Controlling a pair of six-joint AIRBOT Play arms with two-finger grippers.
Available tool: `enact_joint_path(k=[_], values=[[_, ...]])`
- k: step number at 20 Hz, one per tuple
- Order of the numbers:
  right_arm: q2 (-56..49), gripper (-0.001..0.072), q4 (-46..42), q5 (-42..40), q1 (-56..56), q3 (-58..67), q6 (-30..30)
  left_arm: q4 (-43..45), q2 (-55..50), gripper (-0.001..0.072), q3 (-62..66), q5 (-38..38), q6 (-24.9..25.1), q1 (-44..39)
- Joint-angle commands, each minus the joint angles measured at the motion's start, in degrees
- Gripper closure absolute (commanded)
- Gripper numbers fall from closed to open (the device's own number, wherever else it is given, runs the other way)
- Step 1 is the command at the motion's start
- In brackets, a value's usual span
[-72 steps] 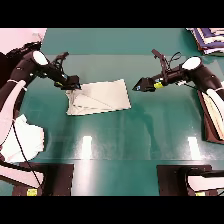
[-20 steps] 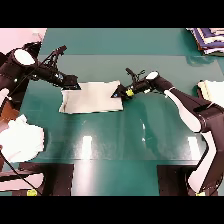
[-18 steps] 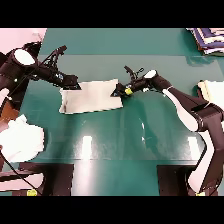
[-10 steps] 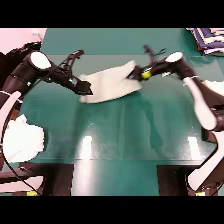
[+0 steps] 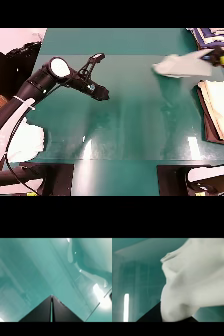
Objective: Fold the shirts.
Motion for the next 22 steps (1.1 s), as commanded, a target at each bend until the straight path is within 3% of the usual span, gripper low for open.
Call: enact_joint_path(k=[1,6,12,17,22], values=[[1.25,0.0693,-0.87,-0.28,-10.03,0.09,0.13,-1.90,0.04,0.0681,0.07,2.54,-0.11,-0.98],[1.25,0.0694,5.51,-2.29,-15.41,1.31,0.09,-1.97,0.04,0.0681,0.07,3.45,-0.11,-0.98],[1.77,0.0694,4.98,2.75,-15.74,15.85,-0.02,-1.95,0.04,0.0681,0.07,4.00,-0.04,-0.98],[8.98,0.0693,-3.10,2.19,-15.89,7.23,-0.37,-1.92,0.04,0.0681,0.07,3.17,0.04,-0.98],[15.56,0.0693,-4.46,5.62,-20.59,0.24,-0.37,-1.90,0.04,0.0681,0.07,2.19,0.11,-0.98]])
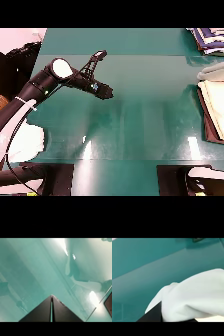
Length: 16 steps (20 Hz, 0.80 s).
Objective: Fold the shirts.
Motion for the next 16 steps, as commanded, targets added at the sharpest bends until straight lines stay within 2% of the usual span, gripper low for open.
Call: enact_joint_path(k=[1,8,9,11,12,13,16], values=[[5.18,0.0693,-2.99,2.67,-3.65,-5.70,-0.07,0.07,0.04,0.0681,0.07,-0.83,0.17,0.00],[17.20,0.0689,-13.55,4.50,-12.44,-24.52,-0.02,0.09,0.04,0.0681,0.07,-0.87,0.20,0.00],[18.47,0.0658,-14.43,4.59,-13.75,-27.02,0.00,0.09,0.04,0.0681,0.07,-0.90,0.20,0.00],[20.59,0.0313,-16.50,4.35,-16.11,-31.56,0.00,0.09,0.04,0.0681,0.07,-0.87,0.20,0.00],[21.29,0.0187,-17.44,4.11,-17.27,-33.46,0.00,0.07,0.04,0.0681,0.07,-0.90,0.20,0.00],[21.81,0.0138,-17.73,4.11,-18.21,-34.99,0.00,0.07,0.04,0.0681,0.07,-0.90,0.20,0.00],[22.49,0.0126,-15.54,4.09,-18.67,-37.03,0.02,0.07,0.04,0.0681,0.07,-0.81,0.17,0.00]])
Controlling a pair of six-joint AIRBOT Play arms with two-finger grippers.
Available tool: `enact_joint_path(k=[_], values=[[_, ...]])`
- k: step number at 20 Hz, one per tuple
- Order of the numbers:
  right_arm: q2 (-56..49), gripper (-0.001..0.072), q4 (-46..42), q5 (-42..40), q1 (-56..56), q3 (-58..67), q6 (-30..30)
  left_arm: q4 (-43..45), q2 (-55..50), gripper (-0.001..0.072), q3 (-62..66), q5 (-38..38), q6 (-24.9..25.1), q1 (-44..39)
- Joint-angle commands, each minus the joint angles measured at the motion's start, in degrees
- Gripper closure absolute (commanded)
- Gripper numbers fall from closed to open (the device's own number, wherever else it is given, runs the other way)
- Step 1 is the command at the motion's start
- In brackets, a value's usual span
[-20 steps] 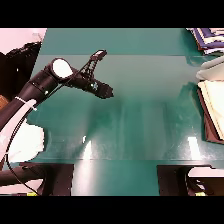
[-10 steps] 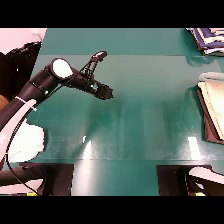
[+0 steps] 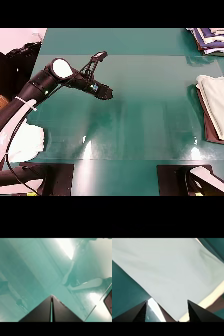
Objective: Fold the shirts.
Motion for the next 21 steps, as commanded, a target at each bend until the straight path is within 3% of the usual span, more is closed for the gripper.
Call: enact_joint_path(k=[1,5,9,13,21], values=[[1.33,0.0127,3.32,-0.15,-0.22,-3.08,0.04,0.00,0.04,0.0681,0.07,0.17,0.00,-0.02],[1.33,0.0129,18.25,-0.20,10.32,-3.08,0.02,-0.07,0.04,0.0681,0.07,0.11,-0.04,-0.02],[1.31,0.0148,20.81,-0.31,27.76,-3.08,0.00,-0.26,0.04,0.0681,0.07,0.11,-0.04,-0.02],[1.31,0.0687,20.79,-3.26,42.14,-3.08,-0.04,-0.26,0.04,0.0681,0.07,0.11,-0.04,-0.02],[1.31,0.0691,20.76,-5.55,49.37,-3.08,-1.73,-0.26,0.04,0.0681,0.07,0.11,-0.04,-0.02]])
